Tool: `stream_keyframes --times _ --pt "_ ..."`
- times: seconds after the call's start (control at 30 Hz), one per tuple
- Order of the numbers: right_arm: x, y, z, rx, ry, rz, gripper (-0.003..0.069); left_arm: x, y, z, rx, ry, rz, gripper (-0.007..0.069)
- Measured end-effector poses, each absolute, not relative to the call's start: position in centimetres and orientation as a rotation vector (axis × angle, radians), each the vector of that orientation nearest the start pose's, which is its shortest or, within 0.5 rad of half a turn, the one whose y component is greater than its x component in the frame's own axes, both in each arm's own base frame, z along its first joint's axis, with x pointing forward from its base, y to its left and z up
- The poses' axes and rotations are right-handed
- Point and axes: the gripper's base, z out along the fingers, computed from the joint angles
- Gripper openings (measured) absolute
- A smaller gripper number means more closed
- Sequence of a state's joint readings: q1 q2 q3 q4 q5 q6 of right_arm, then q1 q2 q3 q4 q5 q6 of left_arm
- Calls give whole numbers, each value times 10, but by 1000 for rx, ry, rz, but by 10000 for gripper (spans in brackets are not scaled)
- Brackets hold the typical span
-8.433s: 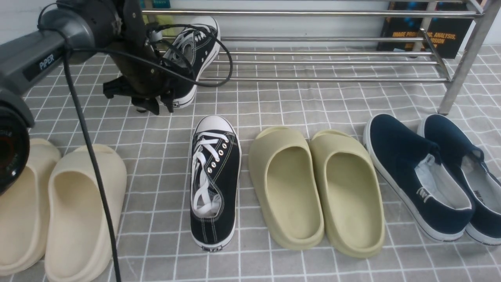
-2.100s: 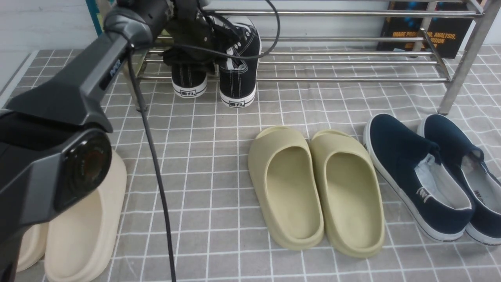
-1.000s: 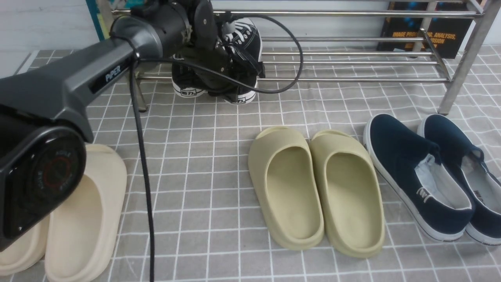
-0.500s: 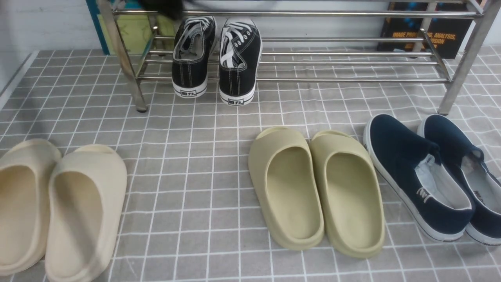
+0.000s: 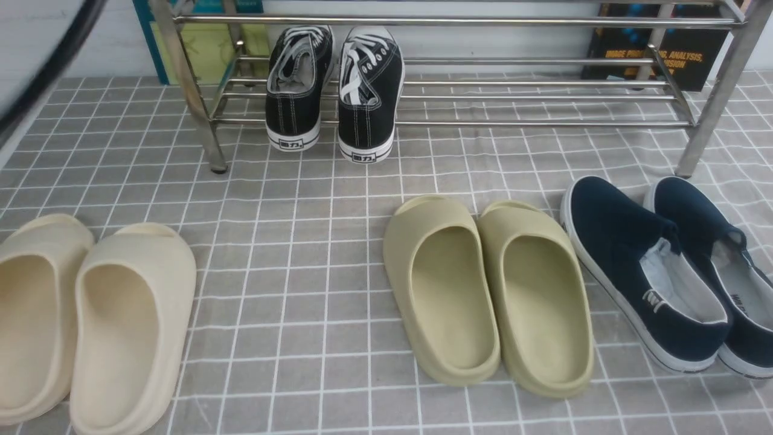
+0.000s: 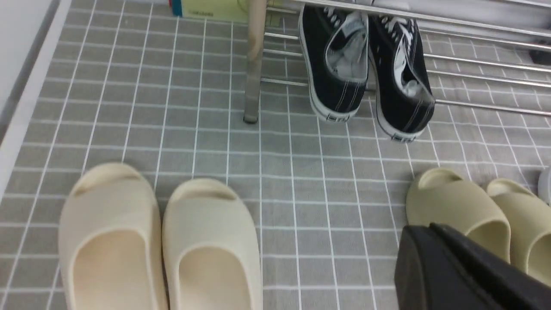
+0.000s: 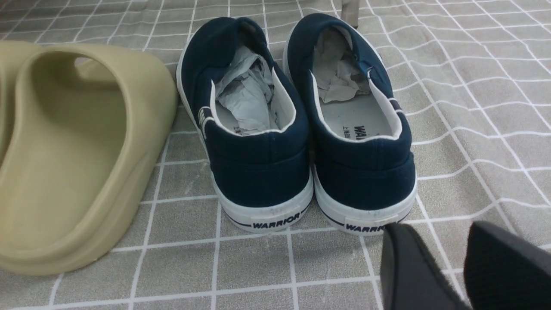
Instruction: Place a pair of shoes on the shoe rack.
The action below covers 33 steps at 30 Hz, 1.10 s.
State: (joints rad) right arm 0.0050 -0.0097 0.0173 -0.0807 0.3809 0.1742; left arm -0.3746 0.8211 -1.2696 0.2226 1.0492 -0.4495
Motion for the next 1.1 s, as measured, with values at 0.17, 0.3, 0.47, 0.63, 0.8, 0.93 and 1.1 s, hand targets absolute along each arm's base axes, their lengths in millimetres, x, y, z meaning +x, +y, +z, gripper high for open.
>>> stream_keyframes --times 0.17,0.3,0.47,0.63,0.8,0.93,1.1 --pt "52 -2 174 109 1868 44 239 60 -5 413 -154 1985 -312 11" --pt "52 -2 174 109 1868 44 239 40 4 393 -178 1963 -324 11" --pt "52 -2 174 109 1868 44 239 26 8 377 -184 1944 -348 11" --pt "52 -2 174 109 1868 44 239 27 7 366 -184 1974 -347 20" --pt "52 -2 174 109 1868 44 239 28 8 361 -188 2000 -327 24" --pt "52 -2 174 109 1868 44 239 28 8 359 -190 2014 -316 26" --pt "52 -2 174 108 1868 45 239 38 4 341 -187 1954 -310 26"
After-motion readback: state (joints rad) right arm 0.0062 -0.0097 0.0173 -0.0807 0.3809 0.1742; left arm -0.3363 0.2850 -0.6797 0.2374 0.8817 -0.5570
